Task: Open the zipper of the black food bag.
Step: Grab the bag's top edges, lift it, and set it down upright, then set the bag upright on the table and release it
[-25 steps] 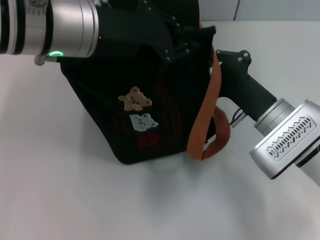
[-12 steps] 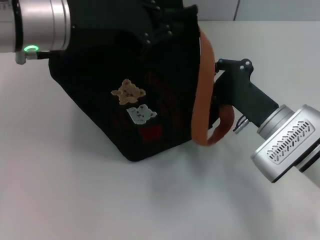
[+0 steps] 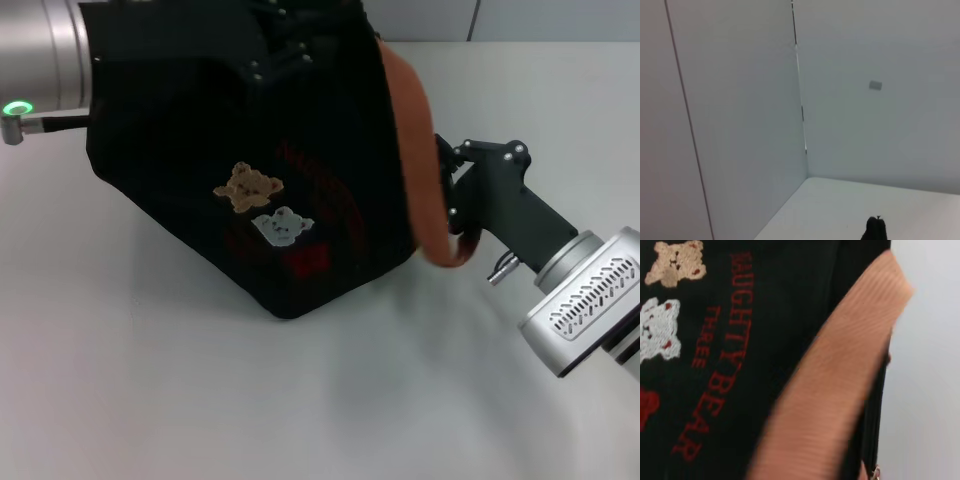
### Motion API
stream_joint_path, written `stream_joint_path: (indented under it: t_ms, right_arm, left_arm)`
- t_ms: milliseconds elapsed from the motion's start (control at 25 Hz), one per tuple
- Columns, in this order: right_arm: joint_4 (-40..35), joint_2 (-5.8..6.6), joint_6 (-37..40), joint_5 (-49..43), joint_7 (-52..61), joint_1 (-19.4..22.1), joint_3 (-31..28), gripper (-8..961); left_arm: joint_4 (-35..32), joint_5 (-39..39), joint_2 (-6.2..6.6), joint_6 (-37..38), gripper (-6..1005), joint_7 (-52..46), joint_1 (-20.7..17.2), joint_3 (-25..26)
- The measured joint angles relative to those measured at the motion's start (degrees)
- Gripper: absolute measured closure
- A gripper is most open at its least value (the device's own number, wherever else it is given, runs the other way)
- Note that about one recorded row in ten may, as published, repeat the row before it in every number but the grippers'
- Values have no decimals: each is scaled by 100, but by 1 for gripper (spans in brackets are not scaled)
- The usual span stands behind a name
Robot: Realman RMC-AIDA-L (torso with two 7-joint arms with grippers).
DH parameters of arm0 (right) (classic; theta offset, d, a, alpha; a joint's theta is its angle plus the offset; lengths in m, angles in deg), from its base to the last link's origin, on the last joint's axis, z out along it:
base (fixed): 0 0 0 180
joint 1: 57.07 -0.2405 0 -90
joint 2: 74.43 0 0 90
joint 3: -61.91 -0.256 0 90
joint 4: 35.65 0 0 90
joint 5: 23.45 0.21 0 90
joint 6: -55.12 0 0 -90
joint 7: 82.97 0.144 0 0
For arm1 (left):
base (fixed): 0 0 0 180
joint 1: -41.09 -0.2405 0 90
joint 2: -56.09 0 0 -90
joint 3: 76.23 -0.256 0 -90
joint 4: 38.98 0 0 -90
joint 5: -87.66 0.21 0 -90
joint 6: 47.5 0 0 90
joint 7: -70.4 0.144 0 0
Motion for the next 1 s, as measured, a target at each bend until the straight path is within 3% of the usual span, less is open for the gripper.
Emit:
stream_joint_path:
  t_ms: [600,920,1000]
  right_arm:
    - [-119,6,31,15,294,288,-228,939]
    - [-505,10,709,21,1831,327,-247,936]
    - [-678,11,921,22,2355,348,-338,856]
  left_arm:
    - [356,-384,0,75,812,270,-85,198]
    - [758,-879,-2,285,813,505,-333,531]
    - [1033,-1046,-1,441,812,586,-411,812]
